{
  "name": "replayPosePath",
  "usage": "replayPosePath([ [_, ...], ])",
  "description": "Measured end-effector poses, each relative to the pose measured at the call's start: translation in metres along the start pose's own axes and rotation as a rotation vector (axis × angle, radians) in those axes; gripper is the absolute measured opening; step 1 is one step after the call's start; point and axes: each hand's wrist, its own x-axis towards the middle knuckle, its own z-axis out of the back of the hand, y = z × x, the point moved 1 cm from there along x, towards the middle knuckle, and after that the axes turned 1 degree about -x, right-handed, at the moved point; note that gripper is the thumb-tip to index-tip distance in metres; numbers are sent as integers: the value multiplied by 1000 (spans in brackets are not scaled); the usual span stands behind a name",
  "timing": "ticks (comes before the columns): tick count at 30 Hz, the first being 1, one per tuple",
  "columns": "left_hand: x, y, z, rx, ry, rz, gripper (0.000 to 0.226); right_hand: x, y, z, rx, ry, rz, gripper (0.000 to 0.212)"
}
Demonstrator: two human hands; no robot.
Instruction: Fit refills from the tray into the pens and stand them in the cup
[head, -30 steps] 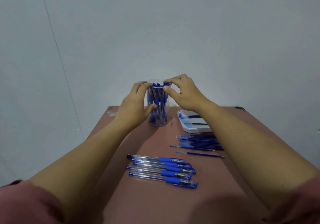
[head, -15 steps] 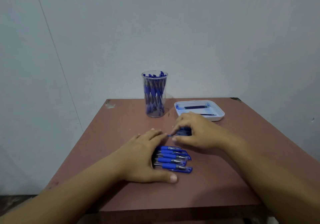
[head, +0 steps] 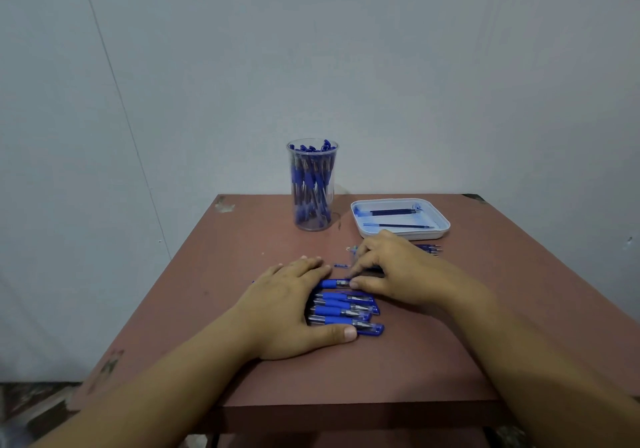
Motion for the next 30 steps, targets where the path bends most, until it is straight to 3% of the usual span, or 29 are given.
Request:
replayPosePath([
  [6,-1,-2,2,-19,-24,-10,105,1,2,-1,-34,-6,-12,22],
  [12,3,-4,11,-24,-115,-18,100,0,4,2,207,-206,-77,11],
  [16,23,3,31,-41,-222,-68,66,0,2,5,278,-336,-64,14],
  [21,46,13,36,-176,-313,-133,30,6,-9,1,186,-456,-20,16],
  [30,54,32,21,-372,-447,-235,22,23,-15,-6,189,-516,147,16],
])
